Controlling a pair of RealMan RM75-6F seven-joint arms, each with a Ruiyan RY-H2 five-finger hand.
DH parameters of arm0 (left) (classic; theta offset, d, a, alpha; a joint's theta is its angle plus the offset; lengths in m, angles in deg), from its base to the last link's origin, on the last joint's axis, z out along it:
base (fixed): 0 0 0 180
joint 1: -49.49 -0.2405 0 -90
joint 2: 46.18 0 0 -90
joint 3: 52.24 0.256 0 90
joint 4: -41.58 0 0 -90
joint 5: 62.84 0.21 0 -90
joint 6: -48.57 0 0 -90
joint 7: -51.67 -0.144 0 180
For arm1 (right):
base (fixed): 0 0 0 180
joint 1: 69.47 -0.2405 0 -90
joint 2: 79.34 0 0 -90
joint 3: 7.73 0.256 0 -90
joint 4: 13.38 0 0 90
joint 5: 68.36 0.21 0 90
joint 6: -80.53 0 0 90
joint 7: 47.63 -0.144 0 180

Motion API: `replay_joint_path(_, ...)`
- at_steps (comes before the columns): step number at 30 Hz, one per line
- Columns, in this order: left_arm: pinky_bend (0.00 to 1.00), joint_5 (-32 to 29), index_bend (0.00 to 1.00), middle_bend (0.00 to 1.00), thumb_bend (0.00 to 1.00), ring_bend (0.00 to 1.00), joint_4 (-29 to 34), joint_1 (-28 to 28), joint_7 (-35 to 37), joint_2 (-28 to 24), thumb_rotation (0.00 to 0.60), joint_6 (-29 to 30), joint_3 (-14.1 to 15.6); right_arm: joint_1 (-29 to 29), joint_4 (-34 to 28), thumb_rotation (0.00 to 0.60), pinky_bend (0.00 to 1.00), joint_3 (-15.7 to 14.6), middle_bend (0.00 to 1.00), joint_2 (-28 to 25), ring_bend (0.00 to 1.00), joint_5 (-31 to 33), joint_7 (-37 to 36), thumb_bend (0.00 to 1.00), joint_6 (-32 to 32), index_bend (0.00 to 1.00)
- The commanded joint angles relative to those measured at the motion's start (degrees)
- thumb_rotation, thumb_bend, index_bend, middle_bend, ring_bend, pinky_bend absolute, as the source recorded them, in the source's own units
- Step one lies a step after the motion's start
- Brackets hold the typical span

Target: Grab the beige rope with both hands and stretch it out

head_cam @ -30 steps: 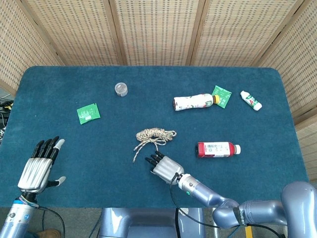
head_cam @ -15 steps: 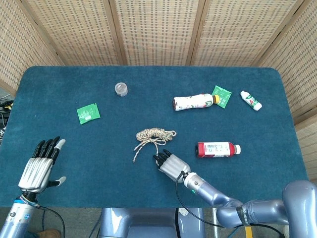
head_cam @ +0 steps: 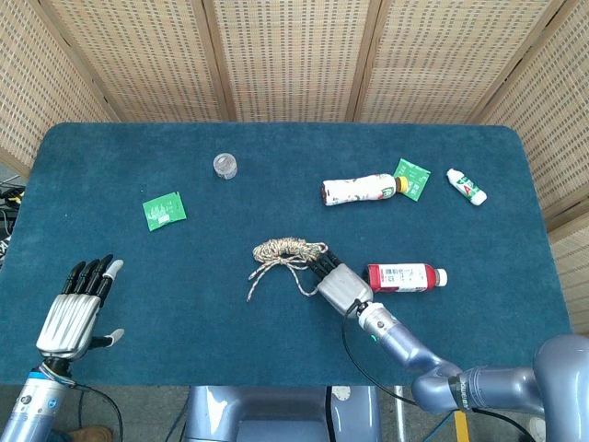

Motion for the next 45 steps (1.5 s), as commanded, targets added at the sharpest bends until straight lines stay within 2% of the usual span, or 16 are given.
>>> replay_joint_path(1, 0.00, 0.02, 0.00, 0.00, 0.00, 0.00, 0.00, 0.00, 0.03, -0.01, 0.600, 0.06, 0.03, 0.76, -0.33, 0.600, 0.00, 1.19, 0.00, -0.05, 0.00, 1.14, -1.58, 0.64, -1.20, 0.34)
replay_joint_path(5, 0.00, 0.15, 0.00, 0.00, 0.00, 0.00, -0.01, 0.03, 0.00, -0.02, 0.600, 0.07, 0.18, 2.11, -0.48, 0.600, 0.00, 3.02, 0.00, 1.16, 0.00, 2.67, -6.34, 0.38, -1.91, 0.34)
replay_joint_path(7, 0.00, 0.18, 0.00, 0.00, 0.00, 0.00, -0.01, 0.02, 0.04, -0.04, 0.600, 0.13, 0.21, 2.43, 0.08, 0.600, 0.00, 3.61, 0.00, 1.80, 0.00, 3.19, -7.94, 0.31, -1.83, 0.37)
replay_joint_path(8, 0.00, 0.17, 0.00, 0.00, 0.00, 0.00, 0.00, 0.02, 0.07, -0.07, 0.600, 0.15, 0.22, 2.61, 0.57, 0.600, 0.00, 4.12, 0.00, 2.29, 0.00, 4.08, -9.01, 0.30, -1.63, 0.39)
replay_joint_path(18, 0.00, -0.01, 0.00, 0.00, 0.00, 0.00, -0.04, 0.17, -0.02, 0.05, 0.600, 0.12, 0.25, 2.35, 4.85, 0.600, 0.00, 4.97, 0.00, 5.82, 0.00, 6.82, -10.74, 0.35, -0.39, 0.47)
replay_joint_path(24, 0.00, -0.27, 0.00, 0.00, 0.00, 0.00, -0.02, 0.28, 0.07, -0.01, 0.600, 0.04, 0.19, 1.41, 6.70, 0.600, 0.00, 5.46, 0.00, 7.60, 0.00, 9.24, -9.67, 0.40, 0.34, 0.47)
replay_joint_path(28, 0.00, -0.54, 0.00, 0.00, 0.00, 0.00, -0.04, 0.41, 0.32, -0.16, 0.600, -0.12, 0.10, 0.88, 7.40, 0.600, 0.00, 5.60, 0.00, 8.33, 0.00, 10.45, -8.62, 0.41, 0.13, 0.48)
replay_joint_path(40, 0.00, -0.54, 0.00, 0.00, 0.00, 0.00, 0.03, 0.55, 0.62, -0.32, 0.600, -0.22, 0.26, 1.68, 10.79, 0.600, 0.00, 4.04, 0.00, 11.02, 0.00, 6.80, -8.26, 0.39, -1.74, 0.49)
replay_joint_path(45, 0.00, -0.68, 0.00, 0.00, 0.00, 0.00, 0.04, 0.65, 0.55, -0.28, 0.600, -0.36, 0.27, 1.93, 11.53, 0.600, 0.00, 3.96, 0.00, 11.36, 0.00, 5.49, -8.57, 0.41, -1.93, 0.57)
